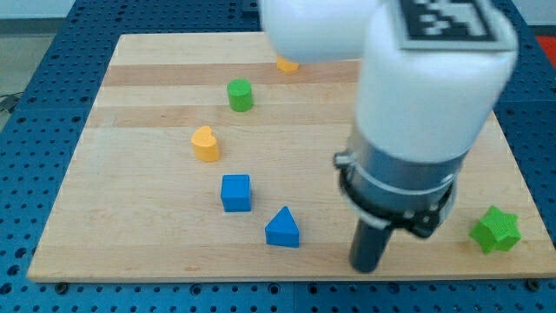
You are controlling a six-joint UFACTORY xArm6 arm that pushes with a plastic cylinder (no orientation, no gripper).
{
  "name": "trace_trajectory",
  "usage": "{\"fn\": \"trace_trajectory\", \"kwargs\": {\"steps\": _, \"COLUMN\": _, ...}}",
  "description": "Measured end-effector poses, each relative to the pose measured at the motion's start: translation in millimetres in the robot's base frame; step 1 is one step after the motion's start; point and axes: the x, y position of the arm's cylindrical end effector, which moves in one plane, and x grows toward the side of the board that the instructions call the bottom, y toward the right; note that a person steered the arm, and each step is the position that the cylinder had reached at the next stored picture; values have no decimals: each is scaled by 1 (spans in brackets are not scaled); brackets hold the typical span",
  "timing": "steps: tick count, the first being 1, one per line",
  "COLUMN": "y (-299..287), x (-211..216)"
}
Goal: Move your arm to the top left of the red star
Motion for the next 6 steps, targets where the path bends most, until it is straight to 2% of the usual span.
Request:
{"fn": "trace_trajectory", "kwargs": {"steps": 1, "y": -9, "x": -113}}
{"fn": "trace_trajectory", "kwargs": {"steps": 3, "y": -4, "x": -122}}
{"fn": "trace_trajectory", "kwargs": {"steps": 4, "y": 62, "x": -136}}
{"fn": "trace_trajectory", "kwargs": {"steps": 5, "y": 73, "x": -153}}
{"fn": "trace_trajectory", "kwargs": {"steps": 6, "y": 100, "x": -216}}
